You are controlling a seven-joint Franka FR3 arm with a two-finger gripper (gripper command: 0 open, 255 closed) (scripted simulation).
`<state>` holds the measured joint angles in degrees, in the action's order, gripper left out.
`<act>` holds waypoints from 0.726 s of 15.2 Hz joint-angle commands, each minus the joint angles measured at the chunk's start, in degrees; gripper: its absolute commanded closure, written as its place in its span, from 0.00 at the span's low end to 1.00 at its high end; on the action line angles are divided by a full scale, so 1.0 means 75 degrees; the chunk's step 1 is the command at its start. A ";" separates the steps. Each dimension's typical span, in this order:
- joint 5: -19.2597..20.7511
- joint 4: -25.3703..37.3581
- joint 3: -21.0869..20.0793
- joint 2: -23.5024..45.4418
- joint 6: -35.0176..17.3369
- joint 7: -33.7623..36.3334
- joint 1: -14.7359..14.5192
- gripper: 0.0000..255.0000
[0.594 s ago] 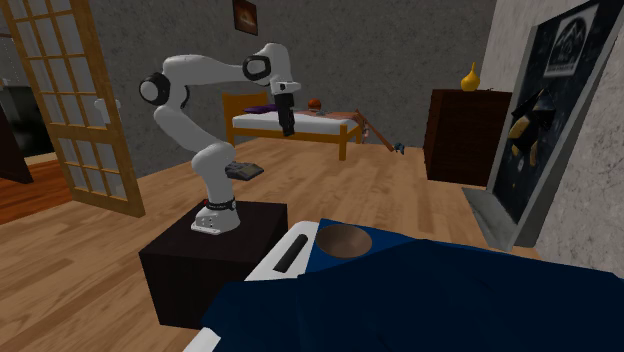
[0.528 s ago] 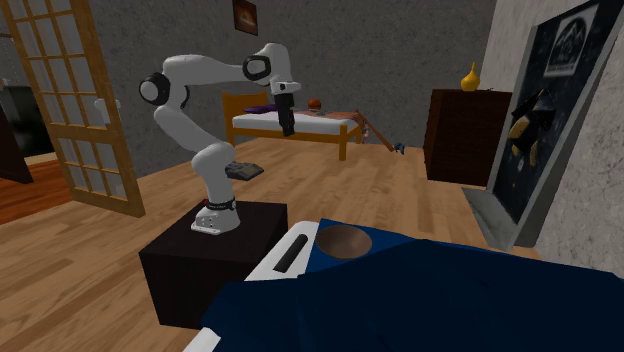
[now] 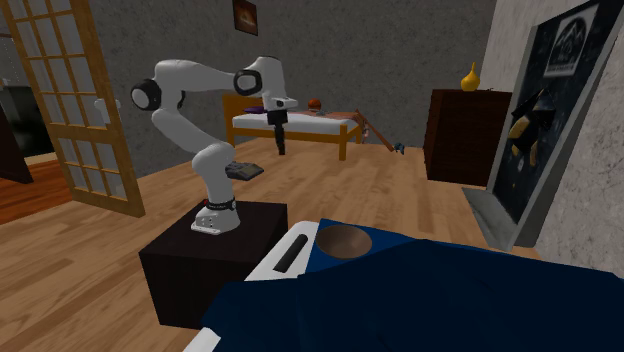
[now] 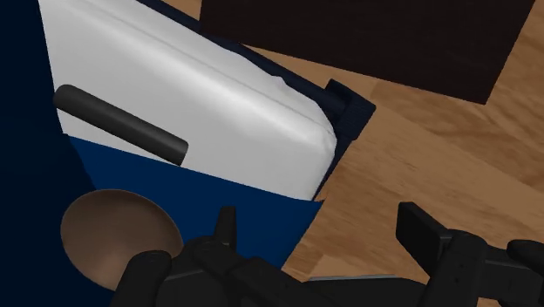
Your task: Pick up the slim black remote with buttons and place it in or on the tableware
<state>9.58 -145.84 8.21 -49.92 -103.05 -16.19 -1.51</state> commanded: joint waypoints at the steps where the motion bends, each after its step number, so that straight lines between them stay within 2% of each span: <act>1: 0.0265 -0.0259 0.0481 -0.0037 -0.0181 -0.0820 -0.0033 0.00; 6: 0.0944 -0.0472 0.1775 0.0448 -0.0777 -0.2804 -0.0116 0.00; 11: 0.1466 -0.0280 0.3134 0.1429 -0.1486 -0.4786 -0.0422 0.00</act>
<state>19.93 -148.36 29.55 -41.38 -112.54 -48.81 -3.88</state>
